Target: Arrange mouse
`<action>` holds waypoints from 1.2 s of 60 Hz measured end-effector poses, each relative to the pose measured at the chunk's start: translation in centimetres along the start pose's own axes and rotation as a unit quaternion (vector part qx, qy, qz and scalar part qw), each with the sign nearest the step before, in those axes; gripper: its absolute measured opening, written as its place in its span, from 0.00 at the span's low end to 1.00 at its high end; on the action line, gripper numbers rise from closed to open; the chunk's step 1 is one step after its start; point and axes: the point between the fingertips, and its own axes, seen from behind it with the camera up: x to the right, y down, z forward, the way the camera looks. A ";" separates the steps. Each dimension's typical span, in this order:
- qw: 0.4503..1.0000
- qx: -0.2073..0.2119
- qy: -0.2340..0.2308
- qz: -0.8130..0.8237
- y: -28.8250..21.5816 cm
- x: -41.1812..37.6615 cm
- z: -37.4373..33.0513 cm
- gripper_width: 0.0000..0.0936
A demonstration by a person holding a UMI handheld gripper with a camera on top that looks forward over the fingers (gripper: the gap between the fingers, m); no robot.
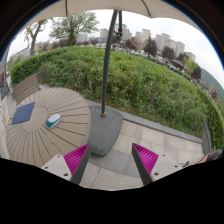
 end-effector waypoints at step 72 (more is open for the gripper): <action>0.976 0.014 -0.194 -0.099 0.1 -30.5 8.7 0.91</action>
